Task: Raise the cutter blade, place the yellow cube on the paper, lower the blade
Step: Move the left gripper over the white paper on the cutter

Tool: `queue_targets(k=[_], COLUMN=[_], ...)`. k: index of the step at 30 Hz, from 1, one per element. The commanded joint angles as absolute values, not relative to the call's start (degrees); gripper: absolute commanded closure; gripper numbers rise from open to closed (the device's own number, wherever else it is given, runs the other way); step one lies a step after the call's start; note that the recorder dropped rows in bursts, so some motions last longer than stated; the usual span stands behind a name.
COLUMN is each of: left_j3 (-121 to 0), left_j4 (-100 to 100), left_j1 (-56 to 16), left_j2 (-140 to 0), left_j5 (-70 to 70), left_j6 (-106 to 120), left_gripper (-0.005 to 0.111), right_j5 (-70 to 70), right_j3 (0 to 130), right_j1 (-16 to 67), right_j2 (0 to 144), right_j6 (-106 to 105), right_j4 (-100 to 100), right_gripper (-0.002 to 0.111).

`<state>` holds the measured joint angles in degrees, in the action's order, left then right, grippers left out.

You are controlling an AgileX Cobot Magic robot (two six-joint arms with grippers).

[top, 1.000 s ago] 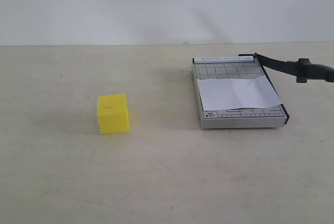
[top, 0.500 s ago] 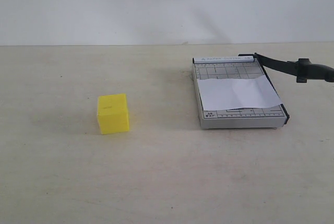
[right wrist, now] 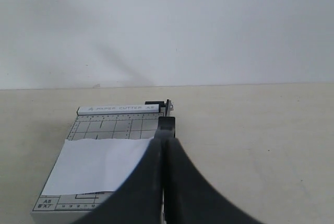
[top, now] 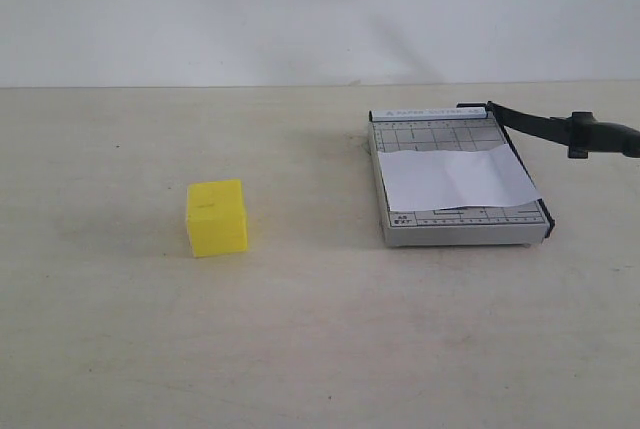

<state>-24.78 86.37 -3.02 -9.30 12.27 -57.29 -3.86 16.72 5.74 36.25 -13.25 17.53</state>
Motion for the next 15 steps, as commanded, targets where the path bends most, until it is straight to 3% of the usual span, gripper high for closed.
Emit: queue_targets(k=[1, 15], left_j3=[-28.71, -50.63], left_j4=[99.95, 99.95], left_j1=[-3.45, -13.34], left_j2=[-22.54, -60.38], left_j5=[22.67, 31.15], left_j6=[-78.03, -75.27], left_gripper=[0.102, 0.102], right_j5=[-4.12, -4.12], right_j3=[16.52, 16.52], right_j1=[5.86, 5.86], right_j2=[36.04, 36.04], right_j6=[-13.47, -13.47], right_j4=[17.49, 17.49], right_gripper=[0.108, 0.108])
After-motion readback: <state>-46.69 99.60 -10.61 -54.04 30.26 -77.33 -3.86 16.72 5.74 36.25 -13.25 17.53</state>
